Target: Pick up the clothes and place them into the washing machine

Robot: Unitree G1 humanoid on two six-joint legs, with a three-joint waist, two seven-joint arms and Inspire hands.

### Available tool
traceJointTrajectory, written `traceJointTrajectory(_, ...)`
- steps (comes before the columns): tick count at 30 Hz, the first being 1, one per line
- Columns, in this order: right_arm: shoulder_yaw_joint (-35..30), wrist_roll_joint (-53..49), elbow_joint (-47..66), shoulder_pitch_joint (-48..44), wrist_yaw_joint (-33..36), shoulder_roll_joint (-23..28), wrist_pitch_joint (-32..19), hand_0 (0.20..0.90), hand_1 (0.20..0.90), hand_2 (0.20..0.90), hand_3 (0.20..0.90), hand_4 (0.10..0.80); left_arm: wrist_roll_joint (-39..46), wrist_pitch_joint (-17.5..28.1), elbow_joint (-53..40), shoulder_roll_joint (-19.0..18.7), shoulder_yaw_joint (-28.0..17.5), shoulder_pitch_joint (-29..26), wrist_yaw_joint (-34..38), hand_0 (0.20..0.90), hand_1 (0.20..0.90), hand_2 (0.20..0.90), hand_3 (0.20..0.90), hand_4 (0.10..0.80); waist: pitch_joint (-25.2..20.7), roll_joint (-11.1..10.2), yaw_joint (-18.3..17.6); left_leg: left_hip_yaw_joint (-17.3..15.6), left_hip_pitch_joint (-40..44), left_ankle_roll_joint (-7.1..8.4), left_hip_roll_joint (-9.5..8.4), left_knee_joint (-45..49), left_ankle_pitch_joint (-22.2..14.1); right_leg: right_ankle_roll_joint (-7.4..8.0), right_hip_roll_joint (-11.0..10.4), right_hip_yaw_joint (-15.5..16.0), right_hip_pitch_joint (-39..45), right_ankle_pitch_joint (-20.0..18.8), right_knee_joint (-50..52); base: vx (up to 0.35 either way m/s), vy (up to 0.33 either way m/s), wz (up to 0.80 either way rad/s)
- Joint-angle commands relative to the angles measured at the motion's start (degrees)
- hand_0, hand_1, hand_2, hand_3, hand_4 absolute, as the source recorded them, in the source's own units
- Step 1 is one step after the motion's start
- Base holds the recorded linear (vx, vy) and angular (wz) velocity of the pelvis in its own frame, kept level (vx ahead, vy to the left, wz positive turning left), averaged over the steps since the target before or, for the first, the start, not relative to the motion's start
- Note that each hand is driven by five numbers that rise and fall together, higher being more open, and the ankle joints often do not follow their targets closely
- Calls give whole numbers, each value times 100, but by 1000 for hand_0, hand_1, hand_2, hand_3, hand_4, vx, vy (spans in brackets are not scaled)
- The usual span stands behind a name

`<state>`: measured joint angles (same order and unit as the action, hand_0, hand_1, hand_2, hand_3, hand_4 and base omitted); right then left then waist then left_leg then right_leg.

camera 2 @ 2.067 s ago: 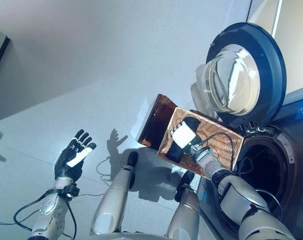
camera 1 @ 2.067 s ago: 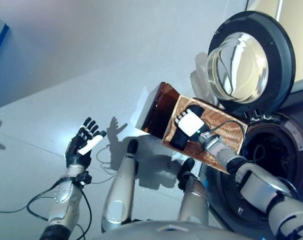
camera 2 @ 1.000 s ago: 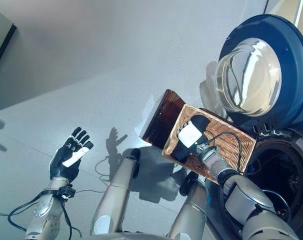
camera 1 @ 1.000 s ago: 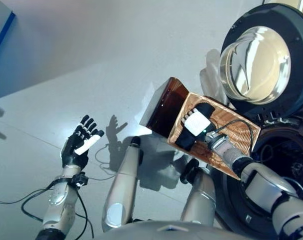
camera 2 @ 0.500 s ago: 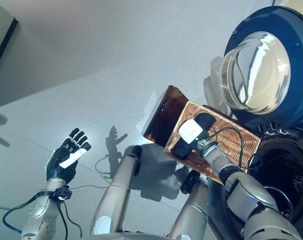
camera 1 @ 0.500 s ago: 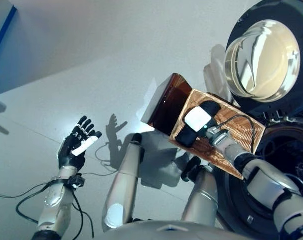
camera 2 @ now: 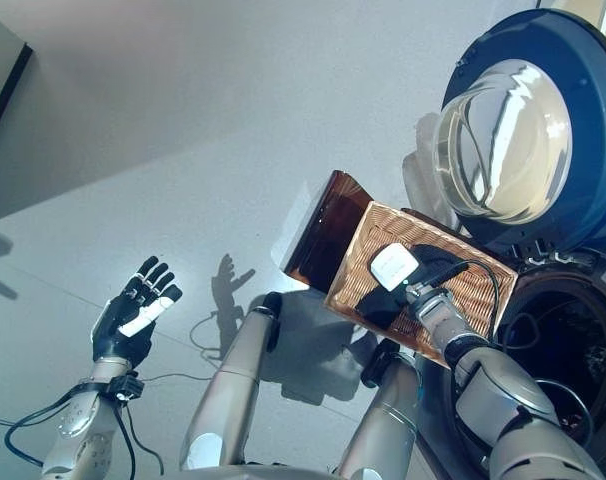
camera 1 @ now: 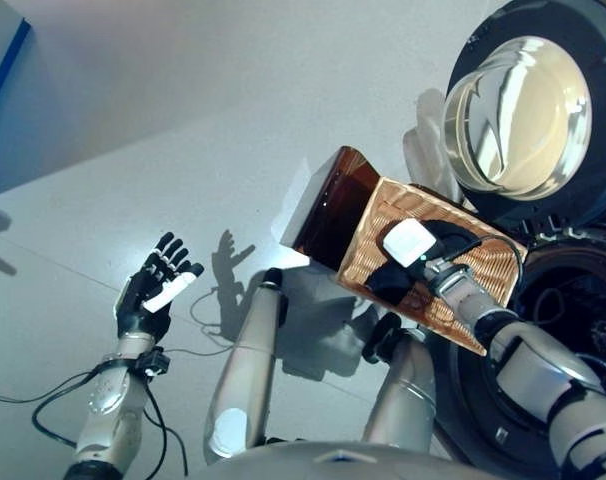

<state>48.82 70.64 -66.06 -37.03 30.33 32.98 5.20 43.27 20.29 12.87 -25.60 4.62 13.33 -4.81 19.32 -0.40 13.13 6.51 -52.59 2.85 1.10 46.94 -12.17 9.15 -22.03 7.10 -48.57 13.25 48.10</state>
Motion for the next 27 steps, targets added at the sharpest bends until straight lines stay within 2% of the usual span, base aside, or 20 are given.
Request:
traceJointTrajectory(1, -552, -581, 40, -6, 477, 276, 440, 200, 200, 200, 200, 300, -120, 472, -547, -164, -425, 196, 62, 900, 900, 900, 900, 800, -293, 158, -85, 30, 1, 154, 176, -579, 470, -97, 114, -268, 139, -242, 66, 0, 0, 0)
traceJointTrajectory(3, -1449, -1471, 159, 392, 746, -27, 287, 200, 200, 200, 200, 300, -203, 474, -496, -20, -506, 196, 168, 900, 900, 900, 900, 800, -265, 163, -174, 24, 44, 147, 194, -611, 495, -100, 154, -277, 183, -283, 10, 0, 0, 0)
traceJointTrajectory(6, -2199, -2435, 409, 813, 902, -231, -13, 200, 200, 200, 200, 300, -265, 445, -390, 105, -548, 206, 241, 900, 900, 900, 900, 800, -246, 139, -254, 2, 103, 149, 231, -626, 494, -112, 189, -283, 227, -298, -22, -1, 1, -2)
traceJointTrajectory(7, -2201, -2434, 410, 815, 901, -230, -13, 200, 200, 200, 200, 300, -265, 445, -390, 104, -546, 206, 241, 900, 900, 900, 900, 800, -246, 138, -252, 1, 104, 149, 231, -626, 493, -112, 190, -284, 228, -299, -23, 5, -1, -7)
traceJointTrajectory(9, -3087, -3753, 750, 1216, 1094, -494, -504, 200, 200, 200, 200, 300, -306, 411, -307, 247, -592, 283, 353, 900, 900, 900, 900, 800, -203, 142, -382, -33, 191, 150, 297, -644, 488, -125, 230, -315, 304, -318, -88, 12, 4, -14)
traceJointTrajectory(10, -3269, -4191, 756, 1317, 1053, -607, -697, 200, 200, 200, 200, 300, -312, 399, -258, 267, -586, 267, 385, 900, 900, 900, 900, 800, -185, 149, -414, -57, 232, 147, 318, -636, 475, -131, 252, -345, 311, -319, -95, 8, 10, -23)
traceJointTrajectory(11, -3272, -4196, 757, 1321, 1052, -605, -700, 200, 200, 200, 200, 300, -312, 400, -256, 265, -583, 265, 385, 900, 900, 900, 900, 800, -182, 147, -408, -60, 237, 147, 320, -635, 472, -131, 254, -349, 313, -318, -94, 2, 4, -30)
traceJointTrajectory(13, -3602, -5121, 869, 1480, 910, -811, -1104, 200, 200, 200, 200, 300, -312, 376, -162, 304, -599, 263, 423, 900, 900, 900, 900, 800, -153, 164, -496, -124, 322, 142, 379, -605, 421, -150, 283, -406, 346, -298, -137, 7, 12, -24)
traceJointTrajectory(14, -3602, -5121, 869, 1480, 910, -811, -1104, 200, 200, 200, 200, 300, -312, 376, -162, 304, -599, 263, 423, 900, 900, 900, 900, 800, -152, 163, -495, -125, 322, 142, 379, -605, 421, -150, 283, -406, 346, -298, -136, 20, 6, -28)
traceJointTrajectory(16, -4078, -6103, 847, 1592, 753, -987, -1429, 200, 200, 200, 200, 300, -308, 358, -85, 379, -638, 258, 457, 900, 900, 900, 900, 800, -152, 190, -588, -207, 403, 126, 451, -570, 350, -159, 336, -483, 344, -282, -173, 34, -4, -30)
traceJointTrajectory(17, -4078, -6103, 847, 1592, 753, -987, -1429, 200, 200, 200, 200, 300, -308, 358, -85, 379, -638, 258, 457, 900, 900, 900, 900, 800, -152, 190, -587, -207, 403, 126, 451, -570, 350, -159, 336, -484, 343, -282, -173, 45, 13, -20)
traceJointTrajectory(18, -4398, -6773, 870, 1567, 669, -1086, -1639, 200, 200, 200, 200, 300, -306, 358, -50, 414, -667, 238, 498, 900, 900, 900, 900, 800, -156, 232, -652, -283, 445, 112, 478, -556, 314, -161, 363, -541, 320, -284, -201, 35, 17, -20)
traceJointTrajectory(23, -5123, -8320, 1124, 1563, 396, -1200, -2256, 200, 200, 200, 200, 300, -264, 336, -47, 469, -653, 212, 555, 900, 900, 900, 900, 800, -170, 323, -784, -408, 510, 69, 493, -536, 239, -160, 397, -638, 290, -292, -250, 29, 8, -23)
traceJointTrajectory(27, -5739, -10079, 1016, 1452, -116, -1351, -2828, 200, 200, 200, 200, 300, -155, 304, -29, 509, -527, 170, 554, 900, 900, 900, 900, 800, -209, 405, -837, -449, 553, 57, 483, -604, 212, -154, 397, -671, 281, -279, -296, 11, 2, -2)
